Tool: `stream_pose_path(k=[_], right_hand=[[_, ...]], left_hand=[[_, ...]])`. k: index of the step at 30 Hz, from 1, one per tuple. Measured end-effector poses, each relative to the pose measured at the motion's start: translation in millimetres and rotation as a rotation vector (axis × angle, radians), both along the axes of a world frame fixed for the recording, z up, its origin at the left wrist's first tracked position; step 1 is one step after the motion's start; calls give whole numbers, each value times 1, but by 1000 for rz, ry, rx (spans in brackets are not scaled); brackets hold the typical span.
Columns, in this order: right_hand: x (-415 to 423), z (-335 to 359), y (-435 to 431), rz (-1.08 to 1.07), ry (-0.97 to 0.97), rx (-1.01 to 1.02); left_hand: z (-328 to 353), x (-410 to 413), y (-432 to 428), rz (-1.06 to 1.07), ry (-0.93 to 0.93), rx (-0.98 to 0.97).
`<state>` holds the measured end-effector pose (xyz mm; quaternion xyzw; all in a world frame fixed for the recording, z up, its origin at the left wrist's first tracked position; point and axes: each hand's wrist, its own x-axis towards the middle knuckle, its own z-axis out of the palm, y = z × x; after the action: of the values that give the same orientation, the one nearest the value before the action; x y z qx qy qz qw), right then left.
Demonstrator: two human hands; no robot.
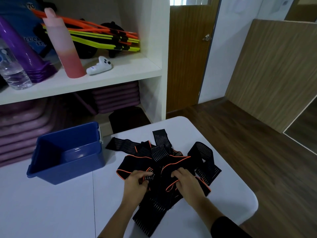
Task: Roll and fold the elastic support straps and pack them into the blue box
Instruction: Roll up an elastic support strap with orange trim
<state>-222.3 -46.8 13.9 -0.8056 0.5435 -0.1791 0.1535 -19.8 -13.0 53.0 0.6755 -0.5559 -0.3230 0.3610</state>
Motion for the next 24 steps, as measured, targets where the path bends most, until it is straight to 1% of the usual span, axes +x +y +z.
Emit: stream_pose_path(k=[3,5,7,9,12,16,19,22,24], right_hand=[[-2,16,-5,-27,-82,-5],[-4,32,-10,-34,-137,-20],[-7,51,-17,-40,-168,-33],[-10,74,-24,-36,-188,-48],[-11,108,-35,-44,-253,-93],[-9,146,-47,-42,-325,-214],[-6,171,-51,-56,-353,-156],[-2,190,-52,-94,-463,-122],[0,201,-52,-82,-501,-123]], left_hand=[[4,-2,-2,-2,-7,-26],[11,-3,-5,-6,33,-37],[21,-5,-8,-4,67,-54],[32,-6,-13,-1,62,-105],[53,-6,-21,-10,78,-172],[80,-1,-32,-25,95,-271],[101,2,-38,-25,90,-336],[118,4,-41,-42,65,-398],[128,5,-42,-53,48,-432]])
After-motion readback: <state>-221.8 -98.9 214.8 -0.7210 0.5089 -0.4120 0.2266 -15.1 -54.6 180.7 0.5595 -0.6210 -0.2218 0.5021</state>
